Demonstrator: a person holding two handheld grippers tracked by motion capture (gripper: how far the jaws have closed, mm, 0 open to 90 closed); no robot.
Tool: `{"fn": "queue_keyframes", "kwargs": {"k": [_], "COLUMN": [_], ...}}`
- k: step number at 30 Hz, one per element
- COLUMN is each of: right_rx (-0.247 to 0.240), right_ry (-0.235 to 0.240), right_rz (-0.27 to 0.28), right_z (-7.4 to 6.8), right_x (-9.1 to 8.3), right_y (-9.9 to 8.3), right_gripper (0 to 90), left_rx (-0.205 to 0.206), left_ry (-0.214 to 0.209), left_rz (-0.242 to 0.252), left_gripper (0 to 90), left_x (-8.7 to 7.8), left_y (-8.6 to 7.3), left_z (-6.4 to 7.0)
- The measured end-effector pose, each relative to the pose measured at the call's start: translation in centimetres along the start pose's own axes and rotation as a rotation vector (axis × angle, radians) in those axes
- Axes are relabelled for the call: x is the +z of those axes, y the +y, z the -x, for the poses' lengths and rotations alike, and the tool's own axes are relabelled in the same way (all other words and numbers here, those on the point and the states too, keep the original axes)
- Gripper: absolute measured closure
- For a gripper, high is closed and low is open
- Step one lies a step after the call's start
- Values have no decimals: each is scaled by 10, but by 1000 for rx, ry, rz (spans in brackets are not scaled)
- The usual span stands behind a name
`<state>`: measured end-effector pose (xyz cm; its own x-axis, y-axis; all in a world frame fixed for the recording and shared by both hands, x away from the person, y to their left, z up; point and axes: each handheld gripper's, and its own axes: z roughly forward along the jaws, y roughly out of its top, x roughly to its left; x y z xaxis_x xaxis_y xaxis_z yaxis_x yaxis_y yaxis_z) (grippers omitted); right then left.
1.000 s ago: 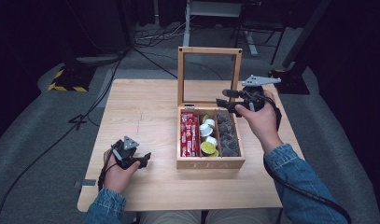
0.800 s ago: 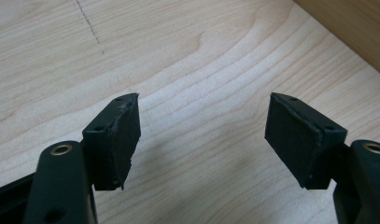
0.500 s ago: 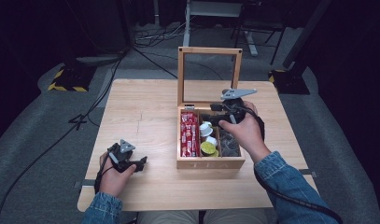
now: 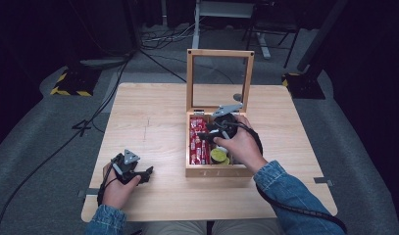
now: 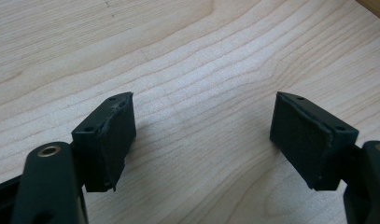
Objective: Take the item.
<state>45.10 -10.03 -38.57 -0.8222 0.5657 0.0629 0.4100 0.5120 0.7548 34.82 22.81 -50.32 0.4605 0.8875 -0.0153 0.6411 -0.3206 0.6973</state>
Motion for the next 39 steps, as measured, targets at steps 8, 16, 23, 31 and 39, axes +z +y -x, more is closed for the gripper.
{"fn": "queue_keyframes", "kwargs": {"k": [8, 16, 23, 31, 39], "right_rx": [-14, -19, -3, 7, 1], "right_ry": [-19, -41, -71, -77, -69], "right_rz": [-77, -142, -190, -220, -248], "right_z": [-12, -21, -24, -26, -30], "right_x": [18, 30, 38, 44, 45], "right_y": [-9, -15, -16, -19, -19], "right_gripper": [443, 421, 423, 428, 532], "left_rx": [-1, -1, 2, 4, 3], "left_ry": [-5, -5, -6, -5, -5], "left_rz": [0, 0, 2, 2, 0], "left_gripper": [217, 216, 219, 218, 218], "left_x": [0, 0, 1, 1, 0], "left_y": [0, 0, 0, 0, 0], "left_z": [-1, -1, 0, 0, 0]}}
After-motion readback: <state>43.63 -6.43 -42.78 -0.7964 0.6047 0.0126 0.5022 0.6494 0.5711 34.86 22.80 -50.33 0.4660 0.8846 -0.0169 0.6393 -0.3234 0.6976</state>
